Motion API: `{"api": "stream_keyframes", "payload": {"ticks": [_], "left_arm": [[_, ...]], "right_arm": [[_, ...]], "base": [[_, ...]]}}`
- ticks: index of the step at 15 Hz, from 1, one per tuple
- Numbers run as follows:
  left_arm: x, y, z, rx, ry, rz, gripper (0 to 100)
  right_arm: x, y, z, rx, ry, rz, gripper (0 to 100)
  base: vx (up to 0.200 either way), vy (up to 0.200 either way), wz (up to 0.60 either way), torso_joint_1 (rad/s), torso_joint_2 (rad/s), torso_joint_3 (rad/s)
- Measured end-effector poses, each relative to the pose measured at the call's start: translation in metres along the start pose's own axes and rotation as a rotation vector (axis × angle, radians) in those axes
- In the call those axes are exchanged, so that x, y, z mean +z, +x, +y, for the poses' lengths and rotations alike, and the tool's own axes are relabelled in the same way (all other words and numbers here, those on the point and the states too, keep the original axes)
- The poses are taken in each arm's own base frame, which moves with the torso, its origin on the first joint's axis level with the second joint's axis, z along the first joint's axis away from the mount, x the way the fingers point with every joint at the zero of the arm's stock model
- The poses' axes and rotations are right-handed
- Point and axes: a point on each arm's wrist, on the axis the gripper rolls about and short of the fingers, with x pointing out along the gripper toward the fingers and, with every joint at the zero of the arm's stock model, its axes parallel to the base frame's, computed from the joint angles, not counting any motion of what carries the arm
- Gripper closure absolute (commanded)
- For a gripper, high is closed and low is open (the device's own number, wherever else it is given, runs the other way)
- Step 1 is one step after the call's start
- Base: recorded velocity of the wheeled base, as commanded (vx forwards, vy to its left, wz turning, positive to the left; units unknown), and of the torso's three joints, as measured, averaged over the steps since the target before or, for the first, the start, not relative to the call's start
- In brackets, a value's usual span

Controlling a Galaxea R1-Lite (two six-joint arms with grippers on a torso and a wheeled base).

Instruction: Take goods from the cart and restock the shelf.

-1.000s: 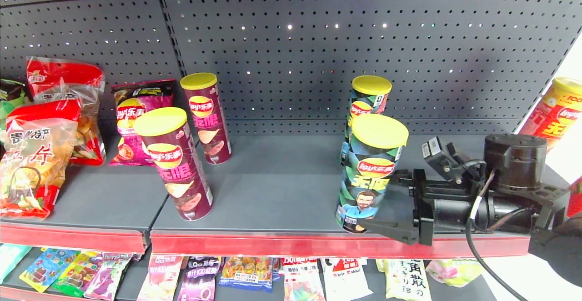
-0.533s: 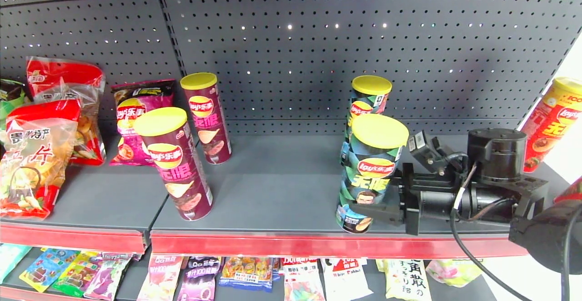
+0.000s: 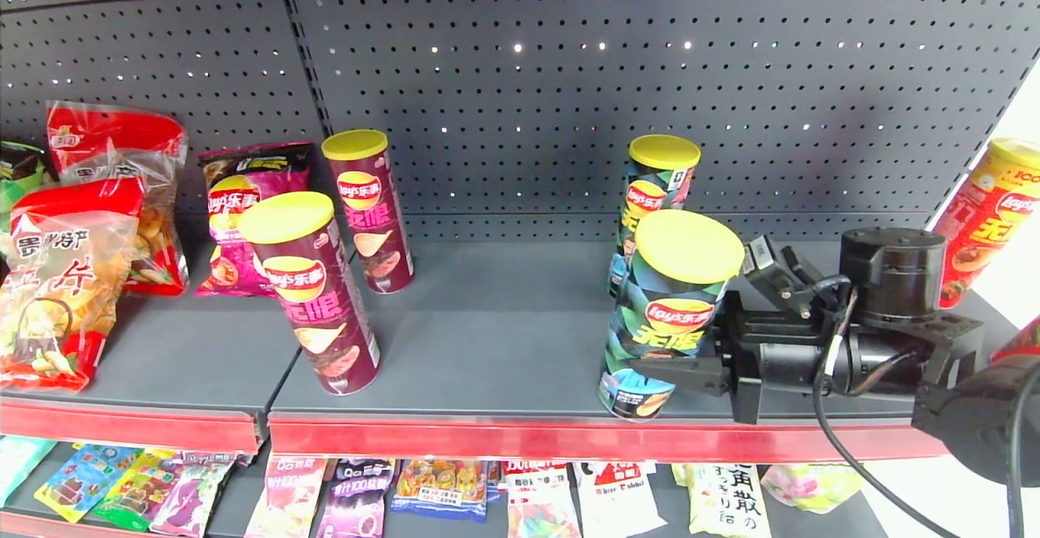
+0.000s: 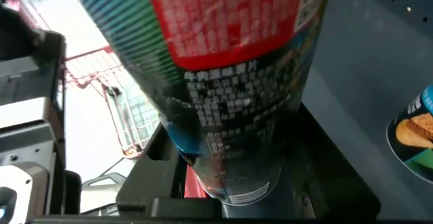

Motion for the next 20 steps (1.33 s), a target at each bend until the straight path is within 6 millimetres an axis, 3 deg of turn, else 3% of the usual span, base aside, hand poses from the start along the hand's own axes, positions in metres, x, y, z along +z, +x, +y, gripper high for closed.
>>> {"api": "stream_keyframes", "payload": {"ticks": [20], "left_arm": [[0.0,0.0,0.0,0.0,0.0,0.0,0]], "right_arm": [[-0.011,-0.005,-0.01,0.027,-0.022,0.002,100]], "base": [[0.0,0.0,0.0,0.0,0.0,0.0]]}}
